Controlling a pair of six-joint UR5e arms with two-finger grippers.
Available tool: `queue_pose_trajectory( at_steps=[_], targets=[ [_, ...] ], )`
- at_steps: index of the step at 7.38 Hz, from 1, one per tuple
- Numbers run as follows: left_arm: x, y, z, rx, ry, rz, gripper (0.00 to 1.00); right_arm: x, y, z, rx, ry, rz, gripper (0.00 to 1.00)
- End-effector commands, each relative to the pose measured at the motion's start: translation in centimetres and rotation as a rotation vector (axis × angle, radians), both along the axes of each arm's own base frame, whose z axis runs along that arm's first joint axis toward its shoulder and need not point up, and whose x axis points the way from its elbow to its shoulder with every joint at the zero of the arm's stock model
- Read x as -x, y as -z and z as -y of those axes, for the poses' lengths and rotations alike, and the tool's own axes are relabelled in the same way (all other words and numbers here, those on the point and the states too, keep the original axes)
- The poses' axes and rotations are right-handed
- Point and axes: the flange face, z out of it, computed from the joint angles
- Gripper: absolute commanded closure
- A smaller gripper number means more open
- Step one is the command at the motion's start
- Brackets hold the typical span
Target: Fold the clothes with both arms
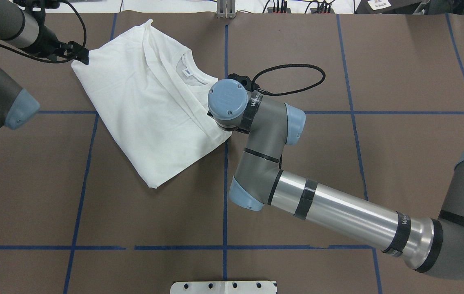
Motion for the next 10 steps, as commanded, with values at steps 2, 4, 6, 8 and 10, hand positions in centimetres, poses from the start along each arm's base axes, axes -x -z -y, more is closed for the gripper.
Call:
queue_pose_trajectory(
  at_steps=[2,4,6,8,10],
  targets=[
    [-0.3,-0.2,-0.2,0.003,-0.005,0.0,0.0,-4.6,-2.5,1.2,-0.016,0.039,0.003,1.0],
    [-0.4,-0.3,-0.2,0.009,-0.003,0.001,0.0,-12.8,-6.8,-4.6,-0.026,0.046,0.019,1.0],
    [-0.4,-0.3,-0.2,0.006,-0.003,-0.001,0.0,-14.7,-6.8,-12.9,-0.056,0.111,0.001,1.0],
    [-0.5,-0.1,-0.3,0.006,-0.004,-0.002,0.0,-14.0,-4.5,-20.7,-0.071,0.167,-0.076,1.0],
    [-0.5,-0.2,-0.4,0.006,-0.005,-0.001,0.0,-11.7,-3.6,-25.7,-0.058,0.153,-0.07,1.0]
  ],
)
